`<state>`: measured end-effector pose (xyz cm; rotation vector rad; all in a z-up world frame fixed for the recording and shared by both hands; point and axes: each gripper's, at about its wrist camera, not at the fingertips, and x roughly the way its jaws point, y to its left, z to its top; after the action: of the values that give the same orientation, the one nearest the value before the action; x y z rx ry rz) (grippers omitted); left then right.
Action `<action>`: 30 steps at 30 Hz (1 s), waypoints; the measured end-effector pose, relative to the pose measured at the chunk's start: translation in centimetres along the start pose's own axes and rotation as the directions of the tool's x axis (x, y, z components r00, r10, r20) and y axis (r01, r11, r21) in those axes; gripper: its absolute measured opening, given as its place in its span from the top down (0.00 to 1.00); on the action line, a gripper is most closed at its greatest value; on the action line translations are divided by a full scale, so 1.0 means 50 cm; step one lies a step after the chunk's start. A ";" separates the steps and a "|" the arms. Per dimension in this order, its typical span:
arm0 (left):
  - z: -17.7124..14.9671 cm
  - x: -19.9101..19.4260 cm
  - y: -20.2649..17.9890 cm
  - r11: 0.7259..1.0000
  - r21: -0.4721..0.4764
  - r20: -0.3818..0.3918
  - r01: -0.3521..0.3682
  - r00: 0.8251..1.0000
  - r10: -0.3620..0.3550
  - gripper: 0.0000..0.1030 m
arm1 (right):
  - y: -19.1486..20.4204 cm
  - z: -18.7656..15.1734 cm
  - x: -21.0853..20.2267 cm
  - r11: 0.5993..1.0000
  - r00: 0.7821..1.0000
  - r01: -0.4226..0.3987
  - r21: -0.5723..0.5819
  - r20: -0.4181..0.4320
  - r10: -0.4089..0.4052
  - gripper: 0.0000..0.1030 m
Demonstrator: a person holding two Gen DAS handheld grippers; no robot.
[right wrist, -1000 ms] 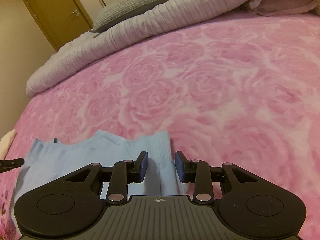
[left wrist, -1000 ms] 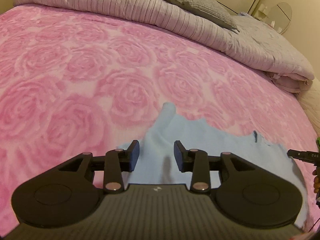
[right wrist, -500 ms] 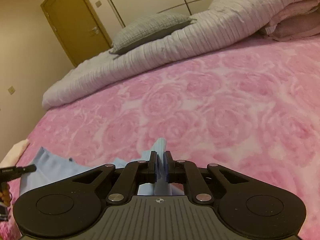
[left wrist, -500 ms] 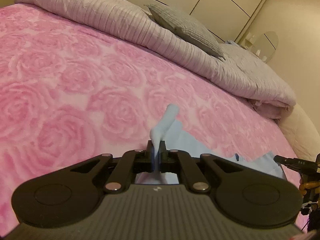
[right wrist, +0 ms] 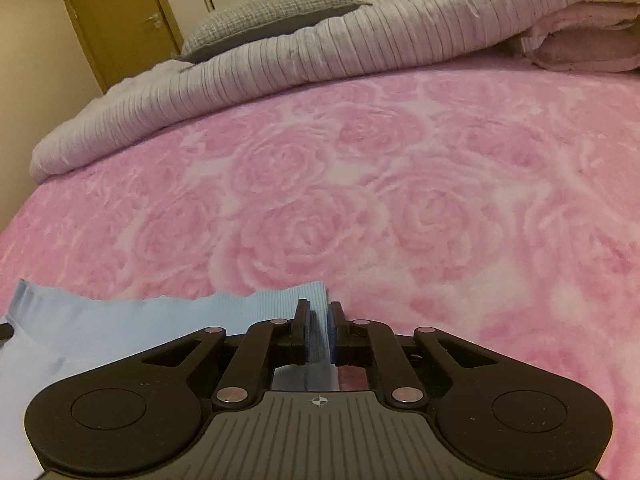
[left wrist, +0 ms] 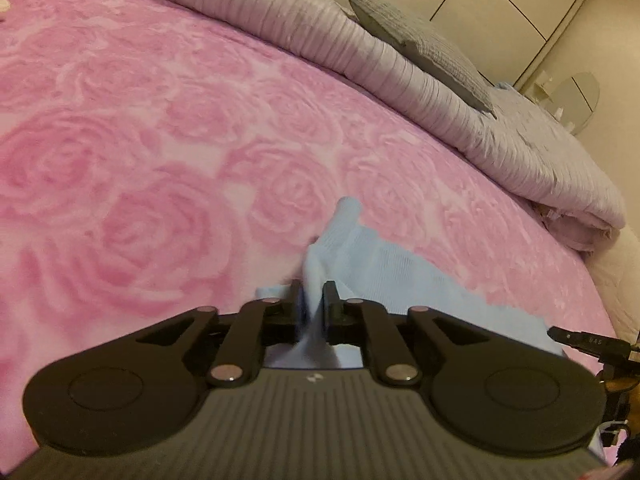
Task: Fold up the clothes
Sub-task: 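Pinch the sweatshirt edge with both grippers and lift it, then fold the lifted edge over and release it with both grippers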
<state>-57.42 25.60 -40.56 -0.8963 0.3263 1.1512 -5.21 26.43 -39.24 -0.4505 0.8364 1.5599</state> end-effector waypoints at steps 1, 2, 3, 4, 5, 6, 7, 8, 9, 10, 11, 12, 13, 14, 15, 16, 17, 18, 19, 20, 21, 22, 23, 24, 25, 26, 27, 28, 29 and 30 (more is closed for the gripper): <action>0.000 -0.015 0.002 1.000 -0.001 0.004 -0.006 1.000 0.006 0.91 | 0.002 0.005 -0.011 1.000 1.000 0.025 -0.003 -0.003 -0.025 0.93; -0.002 -0.036 0.003 1.000 0.004 0.013 -0.014 1.000 0.014 0.90 | 0.006 0.008 -0.032 0.997 0.997 0.070 -0.012 0.013 -0.070 0.93; -0.008 -0.059 0.001 1.000 0.013 0.020 -0.018 1.000 0.018 0.90 | 0.012 0.009 -0.055 0.994 0.994 0.109 -0.018 0.033 -0.109 0.93; -0.016 -0.082 -0.003 1.000 0.026 0.024 -0.012 1.000 0.012 0.90 | 0.020 0.005 -0.088 0.991 0.989 0.133 -0.015 0.059 -0.132 0.93; -0.025 -0.106 -0.008 0.999 0.042 0.027 -0.002 1.000 0.001 0.90 | 0.028 0.000 -0.121 0.988 0.984 0.157 -0.010 0.085 -0.156 0.92; -0.038 -0.126 -0.015 0.998 0.061 0.027 0.012 1.000 -0.013 0.90 | 0.038 -0.009 -0.154 0.986 0.980 0.167 -0.002 0.109 -0.166 0.92; -0.053 -0.145 -0.025 0.996 0.081 0.025 0.029 0.999 -0.031 0.90 | 0.050 -0.030 -0.189 0.991 0.982 0.135 0.015 0.128 -0.136 0.92; -0.069 -0.163 -0.035 0.994 0.102 0.022 0.047 0.999 -0.049 0.90 | 0.062 -0.050 -0.224 0.994 0.983 0.103 0.032 0.147 -0.107 0.92; -0.087 -0.176 -0.044 0.991 0.121 0.012 0.061 0.998 -0.062 0.90 | 0.075 -0.074 -0.253 0.996 0.984 0.072 0.045 0.159 -0.078 0.92; -0.105 -0.182 -0.050 0.989 0.132 -0.006 0.063 0.998 -0.063 0.90 | 0.091 -0.105 -0.267 0.998 0.988 0.046 0.049 0.147 -0.052 0.92; -0.122 -0.181 -0.051 0.990 0.134 -0.027 0.051 0.999 -0.047 0.90 | 0.107 -0.137 -0.281 0.998 0.991 0.019 0.053 0.135 -0.026 0.92; -0.139 -0.175 -0.045 0.992 0.129 -0.051 0.011 0.999 -0.004 0.88 | 0.123 -0.168 -0.294 0.998 0.992 -0.007 0.058 0.123 0.000 0.93; -0.156 -0.168 -0.035 0.991 0.124 -0.075 -0.044 0.996 0.054 0.88 | 0.135 -0.199 -0.302 0.998 0.995 -0.018 0.065 0.104 0.011 0.93; -0.171 -0.168 -0.024 0.990 0.117 -0.078 -0.082 0.993 0.091 0.88 | 0.136 -0.227 -0.293 0.997 0.998 0.018 0.077 0.065 -0.023 0.93; -0.179 -0.177 -0.016 0.989 0.110 -0.073 -0.098 0.992 0.107 0.89 | 0.135 -0.252 -0.287 0.995 0.998 0.049 0.089 0.038 -0.053 0.93; -0.181 -0.188 -0.012 0.989 0.104 -0.072 -0.109 0.991 0.117 0.91 | 0.125 -0.266 -0.290 0.992 0.996 0.064 0.105 0.049 -0.070 0.93; -0.181 -0.199 -0.013 0.986 0.108 -0.074 -0.126 0.988 0.134 0.93 | 0.116 -0.280 -0.293 0.990 0.994 0.079 0.121 0.060 -0.087 0.93; -0.177 -0.211 -0.017 0.982 0.118 -0.074 -0.149 0.985 0.159 0.92 | 0.109 -0.287 -0.298 0.986 0.992 0.094 0.139 0.065 -0.104 0.93; -0.174 -0.224 -0.021 0.977 0.120 -0.068 -0.177 0.980 0.186 0.93 | 0.110 -0.276 -0.308 0.980 0.991 0.110 0.164 0.054 -0.120 0.93; -0.172 -0.237 -0.027 0.974 0.113 -0.061 -0.196 0.977 0.204 0.90 | 0.114 -0.265 -0.320 0.975 0.988 0.134 0.177 0.048 -0.145 0.93; -0.172 -0.249 -0.033 0.975 0.103 -0.054 -0.196 0.978 0.203 0.89 | 0.129 -0.252 -0.335 0.972 0.980 0.179 0.151 0.062 -0.190 0.93; -0.176 -0.259 -0.040 0.978 0.097 -0.053 -0.183 0.981 0.189 0.89 | 0.142 -0.247 -0.351 0.972 0.974 0.197 0.126 0.087 -0.208 0.93; -0.182 -0.265 -0.048 0.981 0.095 -0.056 -0.168 0.983 0.174 0.86 | 0.153 -0.249 -0.367 0.976 0.974 0.185 0.118 0.108 -0.198 0.93; -0.190 -0.264 -0.056 0.981 0.099 -0.070 -0.165 0.983 0.172 0.84 | 0.162 -0.253 -0.378 0.978 0.975 0.173 0.116 0.119 -0.187 0.93; -0.198 -0.257 -0.062 0.980 0.108 -0.093 -0.170 0.979 0.180 0.83 | 0.165 -0.267 -0.375 0.978 0.979 0.163 0.133 0.098 -0.176 0.93; -0.207 -0.250 -0.068 0.978 0.118 -0.115 -0.175 0.975 0.188 0.82 | 0.167 -0.280 -0.372 0.977 0.983 0.152 0.149 0.077 -0.165 0.93; -0.216 -0.247 -0.073 0.974 0.130 -0.129 -0.187 0.971 0.203 0.81 | 0.168 -0.295 -0.369 0.975 0.986 0.146 0.166 0.058 -0.158 0.93; -0.225 -0.245 -0.078 0.968 0.144 -0.139 -0.203 0.965 0.223 0.81 | 0.165 -0.311 -0.365 0.971 0.986 0.154 0.185 0.042 -0.164 0.93; -0.235 -0.250 -0.084 0.965 0.154 -0.151 -0.214 0.960 0.237 0.81 | 0.163 -0.325 -0.364 0.966 0.985 0.161 0.203 0.031 -0.170 0.93; -0.243 -0.258 -0.090 0.964 0.158 -0.167 -0.215 0.956 0.240 0.81 | 0.168 -0.331 -0.377 0.962 0.984 0.166 0.219 0.034 -0.177 0.93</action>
<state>-56.15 7.57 -37.86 -0.8604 0.6686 1.2427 -12.99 1.55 -34.76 -0.3137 0.8897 1.3000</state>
